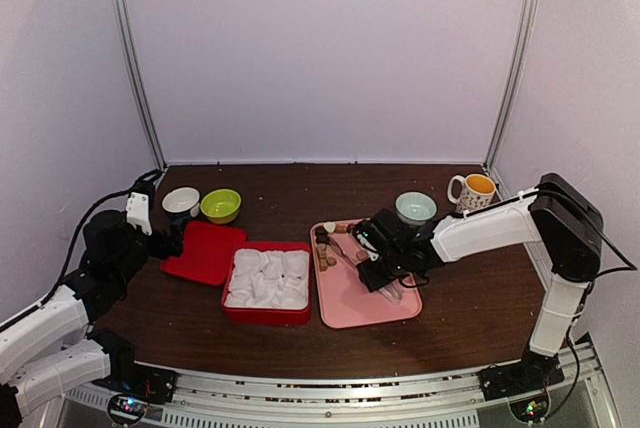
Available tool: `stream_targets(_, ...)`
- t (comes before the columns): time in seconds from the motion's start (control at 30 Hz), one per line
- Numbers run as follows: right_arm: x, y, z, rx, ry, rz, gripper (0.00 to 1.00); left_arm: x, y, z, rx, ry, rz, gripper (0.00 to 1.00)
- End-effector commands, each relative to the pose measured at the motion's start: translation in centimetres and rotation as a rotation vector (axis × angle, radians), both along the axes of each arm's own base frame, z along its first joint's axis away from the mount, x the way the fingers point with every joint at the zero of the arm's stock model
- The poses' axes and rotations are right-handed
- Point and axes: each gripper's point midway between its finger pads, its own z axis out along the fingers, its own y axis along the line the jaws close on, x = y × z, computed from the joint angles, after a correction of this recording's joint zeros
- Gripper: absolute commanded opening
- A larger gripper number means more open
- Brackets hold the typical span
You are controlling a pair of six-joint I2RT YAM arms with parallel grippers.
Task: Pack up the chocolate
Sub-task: Pick up the clamp from the plate, then pick up the fake chocolate from the plate.
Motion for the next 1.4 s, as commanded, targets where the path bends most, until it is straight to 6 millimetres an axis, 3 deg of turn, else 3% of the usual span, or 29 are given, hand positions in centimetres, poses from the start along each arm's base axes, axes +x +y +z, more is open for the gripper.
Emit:
stream_targets(0.0, 0.2, -0.8, -1.0, -0.068, 0.014, -0.034, 0.51, 0.1, 0.3, 1.0, 0.009, -0.034, 0.012, 0.98)
stream_targets(0.1, 0.5, -0.6, 0.2, -0.047, -0.010, -0.040, 0.40, 0.0, 0.5, 1.0, 0.015, -0.034, 0.021, 0.98)
stream_targets(0.27, 1.0, -0.5, 5.0, 0.041, -0.106, -0.046, 0.36, -0.1, 1.0, 1.5, 0.028, -0.064, 0.043, 0.98)
stream_targets(0.47, 1.4, -1.4, 11.1, 0.141, -0.257, -0.070, 0.27, 0.1, 1.8, 3.3, 0.053, -0.103, 0.090, 0.98)
stream_targets(0.77, 1.5, -1.9, 17.9, 0.251, -0.393, -0.068, 0.21, 1.3, 3.5, 2.8, 0.107, -0.121, 0.203, 0.98)
stream_targets(1.0, 0.0, -1.4, 21.4, 0.369, -0.411, -0.005, 0.22, 2.4, 7.4, 2.2, 0.076, -0.127, 0.298, 0.98)
stream_targets(1.07, -0.5, -1.4, 22.1, 0.393, -0.416, 0.007, 0.23, 2.8, 7.5, 2.4, 0.094, -0.158, 0.300, 0.98)
stream_targets(1.13, -0.9, -1.6, 22.9, 0.416, -0.422, 0.018, 0.25, 3.0, 7.7, 0.7, 0.143, -0.137, 0.306, 0.98)
stream_targets(1.37, -2.9, -1.5, 24.7, 0.496, -0.399, 0.076, 0.27, 5.2, 8.6, -0.9, 0.178, -0.158, 0.348, 0.98)
